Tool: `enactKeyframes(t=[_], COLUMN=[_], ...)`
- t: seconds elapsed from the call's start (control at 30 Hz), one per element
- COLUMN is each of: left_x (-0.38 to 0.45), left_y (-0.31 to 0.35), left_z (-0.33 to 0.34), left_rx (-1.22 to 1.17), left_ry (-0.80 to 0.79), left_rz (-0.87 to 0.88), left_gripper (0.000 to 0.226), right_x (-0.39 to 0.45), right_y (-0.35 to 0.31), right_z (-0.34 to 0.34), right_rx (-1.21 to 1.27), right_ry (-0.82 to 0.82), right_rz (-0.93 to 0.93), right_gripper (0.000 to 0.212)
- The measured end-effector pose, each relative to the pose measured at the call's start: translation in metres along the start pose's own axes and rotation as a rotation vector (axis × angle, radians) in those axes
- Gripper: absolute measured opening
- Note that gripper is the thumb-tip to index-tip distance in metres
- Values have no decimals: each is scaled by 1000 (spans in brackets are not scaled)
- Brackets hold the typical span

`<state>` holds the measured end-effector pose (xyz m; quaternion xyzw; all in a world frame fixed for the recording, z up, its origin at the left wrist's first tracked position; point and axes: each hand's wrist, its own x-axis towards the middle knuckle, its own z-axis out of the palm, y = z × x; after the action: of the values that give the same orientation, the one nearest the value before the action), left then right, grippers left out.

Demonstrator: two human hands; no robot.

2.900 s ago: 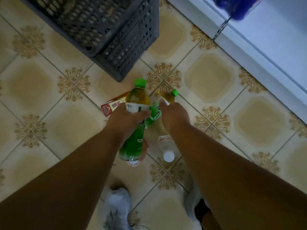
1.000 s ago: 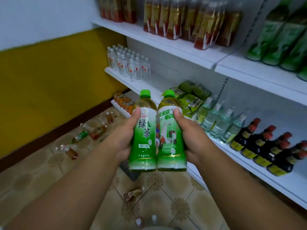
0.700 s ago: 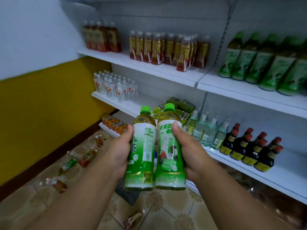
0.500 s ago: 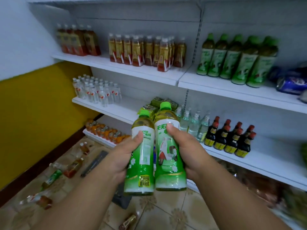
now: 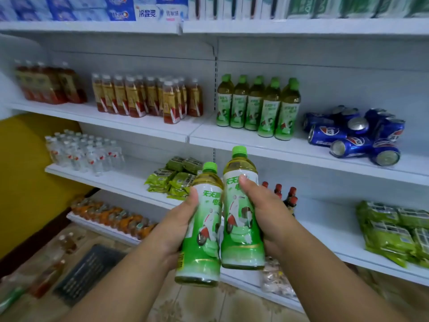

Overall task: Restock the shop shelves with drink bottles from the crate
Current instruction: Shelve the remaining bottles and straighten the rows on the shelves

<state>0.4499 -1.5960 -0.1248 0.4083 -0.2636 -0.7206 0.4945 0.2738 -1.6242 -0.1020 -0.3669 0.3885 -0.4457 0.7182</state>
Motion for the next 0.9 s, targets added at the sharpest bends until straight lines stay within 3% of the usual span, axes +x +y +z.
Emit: enactKeyframes(t=[0.1,0.27,0.5,0.6,0.73,0.9], left_x=[24,65,98,111,135,183], left_y=[-8,-17,-9,5,26,58], left_z=[37,105,141,144,139,125], left_rx=[20,118,241,450,622,656], left_ry=[21,188,280,303,253,234], left_rz=[78,128,236,335,507,556], left_gripper=[69,39,43,53,67,74], right_x=[2,9,30,49,81,133], right_y=[-25,-67,-92,-98,-110,-129], right_z=[-37,-98,-135,-137,-129,-118], right_rx=[-13,-63,-132,-148,-273,-402], right_ry=[10,24,-52,-51,-33,0], right_rz=[-15,-92,-185,-201,-256,-369], right_gripper=[63,59,55,62,56,49])
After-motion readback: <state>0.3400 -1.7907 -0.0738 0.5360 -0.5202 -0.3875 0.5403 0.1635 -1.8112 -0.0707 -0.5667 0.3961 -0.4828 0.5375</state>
